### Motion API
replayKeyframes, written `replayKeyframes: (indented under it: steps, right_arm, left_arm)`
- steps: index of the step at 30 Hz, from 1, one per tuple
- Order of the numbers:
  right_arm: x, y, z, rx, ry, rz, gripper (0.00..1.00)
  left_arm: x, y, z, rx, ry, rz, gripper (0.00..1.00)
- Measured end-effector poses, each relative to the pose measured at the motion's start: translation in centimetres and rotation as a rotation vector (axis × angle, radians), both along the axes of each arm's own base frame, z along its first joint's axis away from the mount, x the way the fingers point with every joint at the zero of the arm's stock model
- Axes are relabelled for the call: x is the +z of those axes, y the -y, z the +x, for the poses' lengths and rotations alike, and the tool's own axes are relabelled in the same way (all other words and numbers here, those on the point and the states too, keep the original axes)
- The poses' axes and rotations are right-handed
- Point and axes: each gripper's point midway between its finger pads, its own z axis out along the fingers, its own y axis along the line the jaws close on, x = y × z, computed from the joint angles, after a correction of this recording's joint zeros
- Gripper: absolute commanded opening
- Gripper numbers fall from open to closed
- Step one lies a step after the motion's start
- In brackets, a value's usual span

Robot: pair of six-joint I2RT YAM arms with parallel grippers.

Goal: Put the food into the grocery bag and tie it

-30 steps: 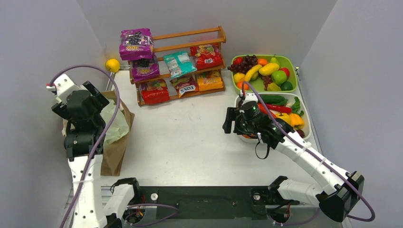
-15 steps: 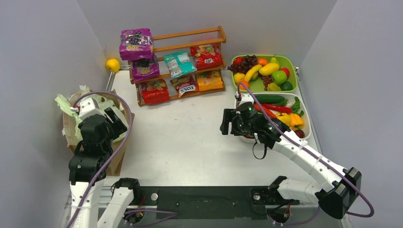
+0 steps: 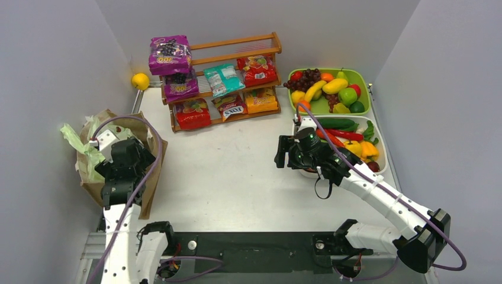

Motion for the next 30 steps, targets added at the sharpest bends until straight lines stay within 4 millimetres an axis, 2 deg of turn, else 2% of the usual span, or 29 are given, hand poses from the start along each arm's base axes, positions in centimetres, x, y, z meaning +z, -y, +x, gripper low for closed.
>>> replayKeyframes:
  steps: [3,6,9,11,13,18,21,25,28,30]
  right_arm:
    - [0.0,0.0,0.0,-0.001,0.002,0.000,0.70]
    - [0.2,0.1,0.0,-0.002,0.005,0.003,0.70]
    - [0.3,0.1,-0.1,-0.003,0.010,0.005,0.70]
    - [0.4,0.2,-0.1,-0.004,0.015,0.007,0.70]
    - [0.5,0.3,-0.2,-0.006,0.018,0.008,0.70]
    - [0.5,0.5,-0.1,-0.007,0.021,0.002,0.71]
    - [0.5,0.5,-0.1,-0.007,0.021,-0.005,0.71]
    - [2.1,0.2,0.5,-0.005,0.045,0.004,0.72]
    - [4.8,-0.4,1.3,0.002,0.096,0.033,0.73]
    - [6.9,-0.6,1.9,-0.006,0.139,0.056,0.74]
  left_arm:
    - [-1.7,-1.1,0.4,0.064,-0.028,-0.025,0.94]
    - [-3.2,-1.7,0.5,0.117,-0.047,-0.063,0.97]
    - [-3.4,-1.8,0.5,0.129,-0.046,-0.077,0.97]
    - [-2.8,-1.8,0.5,0.125,-0.039,-0.077,0.97]
    - [-1.2,-1.7,0.6,0.116,-0.016,-0.065,0.97]
    - [6.3,-1.2,1.2,0.067,0.149,-0.007,0.97]
    - [9.9,-1.0,1.1,0.034,0.215,0.031,0.97]
    - [11.9,0.2,1.9,-0.059,0.229,0.058,0.97]
    - [12.6,2.3,3.8,-0.180,0.238,0.043,0.97]
    - [12.4,4.4,5.1,-0.282,0.241,0.011,0.97]
